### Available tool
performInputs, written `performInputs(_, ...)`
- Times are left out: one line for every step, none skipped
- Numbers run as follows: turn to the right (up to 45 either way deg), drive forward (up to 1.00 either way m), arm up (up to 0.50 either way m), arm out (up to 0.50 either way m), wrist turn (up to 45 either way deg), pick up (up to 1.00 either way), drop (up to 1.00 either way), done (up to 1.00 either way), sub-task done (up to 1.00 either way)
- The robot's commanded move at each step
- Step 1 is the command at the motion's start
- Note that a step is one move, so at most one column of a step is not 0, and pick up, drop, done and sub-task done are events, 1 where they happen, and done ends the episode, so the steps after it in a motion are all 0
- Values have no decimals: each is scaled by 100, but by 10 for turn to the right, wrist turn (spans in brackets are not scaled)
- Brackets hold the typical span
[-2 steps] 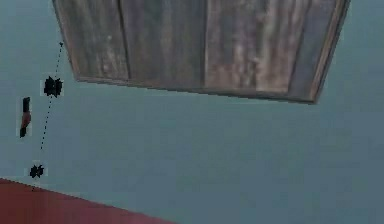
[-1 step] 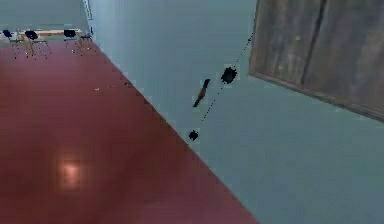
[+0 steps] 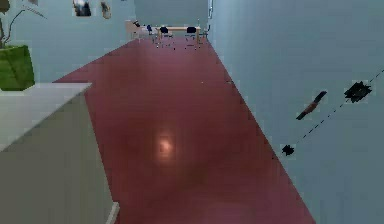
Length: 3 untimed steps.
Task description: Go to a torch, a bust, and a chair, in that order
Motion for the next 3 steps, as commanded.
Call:
performInputs(0, 100, 0, 0, 0, 0, 0, 0, 0)
performInputs(-30, 0, 0, 0, 0, 0, 0, 0, 0)
performInputs(0, 20, 0, 0, 0, 0, 0, 0, 0)
